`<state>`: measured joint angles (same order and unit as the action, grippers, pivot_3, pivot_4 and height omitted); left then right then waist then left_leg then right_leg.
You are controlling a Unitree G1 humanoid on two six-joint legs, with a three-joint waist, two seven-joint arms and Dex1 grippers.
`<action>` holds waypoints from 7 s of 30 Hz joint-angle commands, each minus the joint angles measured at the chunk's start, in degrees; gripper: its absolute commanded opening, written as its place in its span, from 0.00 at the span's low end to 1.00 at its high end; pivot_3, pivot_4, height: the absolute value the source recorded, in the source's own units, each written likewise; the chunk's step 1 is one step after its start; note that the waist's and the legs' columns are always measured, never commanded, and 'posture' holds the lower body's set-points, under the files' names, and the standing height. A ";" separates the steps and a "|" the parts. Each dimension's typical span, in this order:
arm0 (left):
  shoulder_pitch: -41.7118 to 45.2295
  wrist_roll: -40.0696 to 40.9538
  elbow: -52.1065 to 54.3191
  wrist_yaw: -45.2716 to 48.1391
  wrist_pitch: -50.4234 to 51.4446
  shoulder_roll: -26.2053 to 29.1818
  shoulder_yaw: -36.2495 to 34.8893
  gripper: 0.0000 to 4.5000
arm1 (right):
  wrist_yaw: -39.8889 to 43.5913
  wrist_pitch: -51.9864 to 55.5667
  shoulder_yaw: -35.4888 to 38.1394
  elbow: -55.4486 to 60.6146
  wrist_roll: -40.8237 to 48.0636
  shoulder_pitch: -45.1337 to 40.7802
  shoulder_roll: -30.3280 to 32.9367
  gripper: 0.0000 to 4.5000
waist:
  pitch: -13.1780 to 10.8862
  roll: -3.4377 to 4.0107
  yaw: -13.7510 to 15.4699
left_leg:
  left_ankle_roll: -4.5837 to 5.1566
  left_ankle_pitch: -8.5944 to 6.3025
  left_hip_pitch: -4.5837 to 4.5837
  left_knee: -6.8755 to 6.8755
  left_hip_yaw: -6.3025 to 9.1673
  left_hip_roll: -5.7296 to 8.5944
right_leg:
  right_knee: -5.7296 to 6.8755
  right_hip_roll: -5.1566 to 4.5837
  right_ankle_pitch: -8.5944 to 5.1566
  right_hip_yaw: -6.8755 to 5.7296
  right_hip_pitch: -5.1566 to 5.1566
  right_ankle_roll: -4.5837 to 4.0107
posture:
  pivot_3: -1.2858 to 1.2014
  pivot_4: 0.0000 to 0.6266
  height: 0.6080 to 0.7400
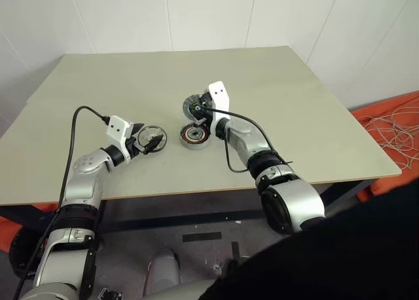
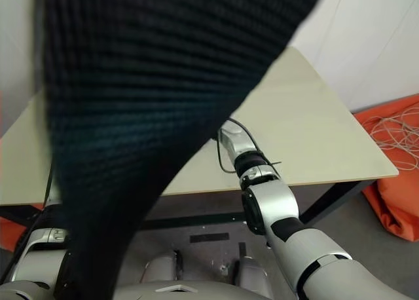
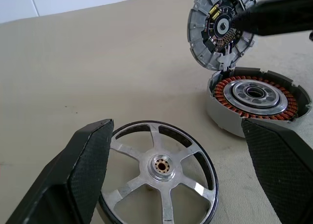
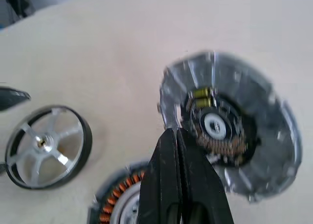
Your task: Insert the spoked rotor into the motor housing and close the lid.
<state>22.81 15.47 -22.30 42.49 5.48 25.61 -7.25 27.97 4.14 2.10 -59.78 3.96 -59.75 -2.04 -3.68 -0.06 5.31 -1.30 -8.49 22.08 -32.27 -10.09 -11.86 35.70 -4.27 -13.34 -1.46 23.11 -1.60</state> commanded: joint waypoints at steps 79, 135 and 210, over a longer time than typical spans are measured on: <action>8.36 29.26 -10.65 -12.53 45.04 -8.81 -23.04 0.19 | -1.73 19.20 1.51 42.51 6.87 14.10 14.36 0.00 | -0.06 -0.11 0.52 | -0.10 0.07 -0.23 -0.07 0.07 0.10 | -0.22 0.00 0.07 -0.06 -0.54 0.13 | 0.52 0.00 1.00; 17.70 33.61 -20.31 -13.99 48.98 -19.87 -21.23 0.17 | -4.46 18.12 2.67 40.81 6.71 14.47 17.00 0.00 | -0.18 -0.28 0.61 | -0.13 0.09 -0.22 -0.09 0.03 0.14 | -0.35 -0.01 0.07 -0.14 -0.69 0.13 | 0.52 0.00 1.00; 3.56 20.63 5.96 -10.63 36.36 -6.69 -10.07 0.63 | 1.17 11.67 -6.40 22.81 3.73 12.05 0.82 0.00 | -0.17 -0.27 -0.07 | -0.06 0.02 -0.47 0.11 0.11 0.06 | -0.48 0.03 0.12 -0.04 -0.70 0.14 | 0.52 0.00 1.00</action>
<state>25.41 35.71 -17.67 31.73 41.80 18.44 -16.98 28.66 17.93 -3.94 -35.00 7.99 -45.20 -0.37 -3.85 -0.33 5.25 -1.36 -8.48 21.61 -32.16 -9.99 -11.80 35.23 -4.24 -13.23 -1.49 22.40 -1.46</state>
